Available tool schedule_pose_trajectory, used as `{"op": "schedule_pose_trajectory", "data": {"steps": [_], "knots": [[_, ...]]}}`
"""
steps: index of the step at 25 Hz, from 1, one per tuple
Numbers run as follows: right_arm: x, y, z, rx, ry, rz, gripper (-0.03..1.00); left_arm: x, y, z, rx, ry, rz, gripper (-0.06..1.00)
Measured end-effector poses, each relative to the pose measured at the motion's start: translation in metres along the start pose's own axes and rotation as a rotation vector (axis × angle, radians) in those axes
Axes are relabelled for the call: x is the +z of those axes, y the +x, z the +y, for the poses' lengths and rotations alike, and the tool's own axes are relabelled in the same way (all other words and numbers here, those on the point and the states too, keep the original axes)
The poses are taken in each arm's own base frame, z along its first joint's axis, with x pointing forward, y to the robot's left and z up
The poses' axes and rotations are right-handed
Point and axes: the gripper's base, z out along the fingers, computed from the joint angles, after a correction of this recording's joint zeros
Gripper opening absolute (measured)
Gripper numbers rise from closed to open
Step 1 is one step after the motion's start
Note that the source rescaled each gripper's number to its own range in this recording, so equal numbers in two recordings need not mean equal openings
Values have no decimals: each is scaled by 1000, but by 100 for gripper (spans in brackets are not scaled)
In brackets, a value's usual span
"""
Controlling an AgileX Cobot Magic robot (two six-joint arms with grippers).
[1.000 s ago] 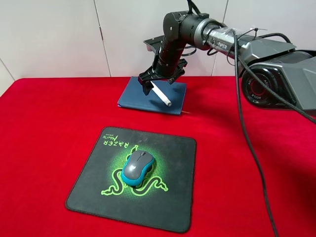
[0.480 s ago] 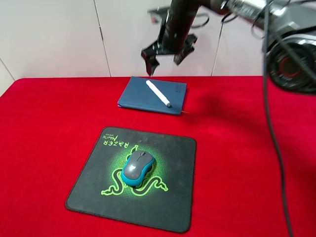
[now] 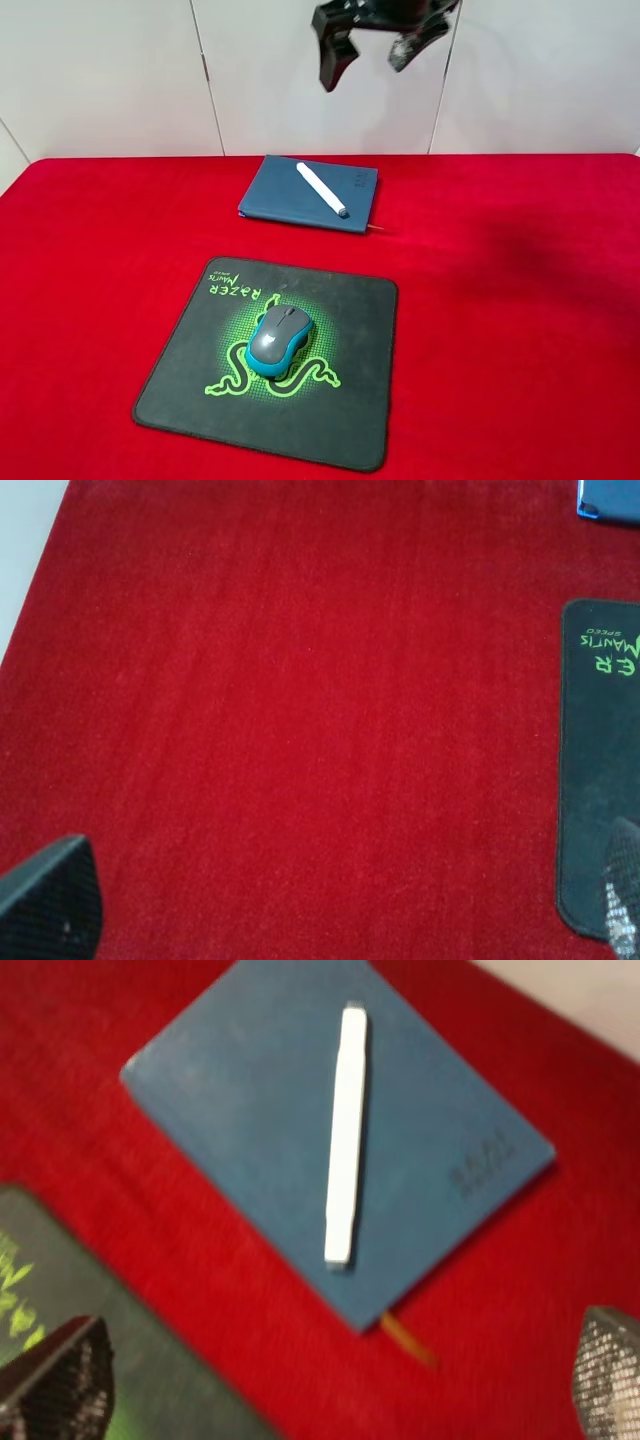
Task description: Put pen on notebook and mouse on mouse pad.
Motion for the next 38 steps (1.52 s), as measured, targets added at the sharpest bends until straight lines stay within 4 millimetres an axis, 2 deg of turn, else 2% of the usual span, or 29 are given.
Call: {"op": "schedule_pose_trajectory", "data": {"steps": [4,7,15,21,26,33,38], "knots": [[-38,30,4,28,-2,14,100,0,0,0,0,0,0,100],[-61,60,8,45,-5,36,100,0,0,0,0,0,0,100],[-104,164,18,85,-6,102,100,0,0,0,0,0,0,100],[-118,245,24,122,-5,119,100,0,0,0,0,0,0,100],[-131,304,29,131,-4,52,100,0,0,0,0,0,0,100],[-143,372,29,247,67,-143,100,0,0,0,0,0,0,100],[-151,403,34,352,185,-371,100,0,0,0,0,0,0,100]]}}
